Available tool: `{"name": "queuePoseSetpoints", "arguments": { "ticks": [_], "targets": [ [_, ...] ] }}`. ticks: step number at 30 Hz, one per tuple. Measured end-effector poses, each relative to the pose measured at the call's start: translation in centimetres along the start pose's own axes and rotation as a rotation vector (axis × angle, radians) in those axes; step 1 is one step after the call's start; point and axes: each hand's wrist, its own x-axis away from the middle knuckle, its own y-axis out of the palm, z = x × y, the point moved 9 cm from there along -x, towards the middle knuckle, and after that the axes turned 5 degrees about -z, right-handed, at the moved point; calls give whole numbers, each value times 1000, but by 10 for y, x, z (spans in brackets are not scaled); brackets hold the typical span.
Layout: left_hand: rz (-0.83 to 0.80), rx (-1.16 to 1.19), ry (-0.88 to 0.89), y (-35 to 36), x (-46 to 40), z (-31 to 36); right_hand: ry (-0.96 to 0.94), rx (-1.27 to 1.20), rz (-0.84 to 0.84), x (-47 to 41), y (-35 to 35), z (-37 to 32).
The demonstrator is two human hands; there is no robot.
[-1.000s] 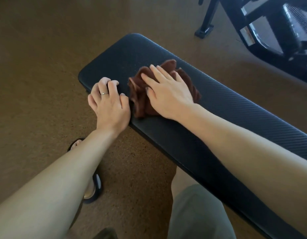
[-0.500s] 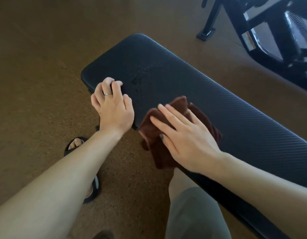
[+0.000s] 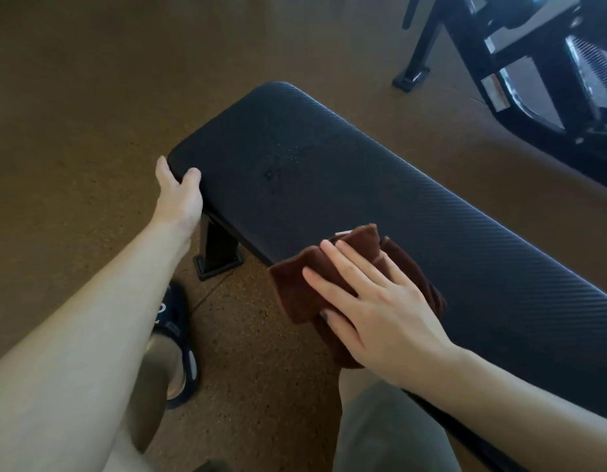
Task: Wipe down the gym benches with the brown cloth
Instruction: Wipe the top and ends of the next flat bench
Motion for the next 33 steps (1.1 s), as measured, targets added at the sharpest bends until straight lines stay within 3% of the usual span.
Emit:
{"name": "queuePoseSetpoints", "arguments": {
  "ticks": [2, 8, 17, 26, 33],
  "targets": [
    [-39, 143, 9, 3, -5, -3, -5, -9, 18, -30, -7, -3],
    [-46, 244, 1, 0, 0, -4, 74, -37, 38, -155, -23, -24],
    [-68, 209, 34, -1, 1, -5, -72, 54, -16, -41, -7, -13],
    [-100, 348, -38, -20, -4, -16, -25, 44, 101, -223, -28, -69],
    [-57, 267, -31, -30, -11, -16, -84, 60, 30, -97, -8, -46]
  ]
}}
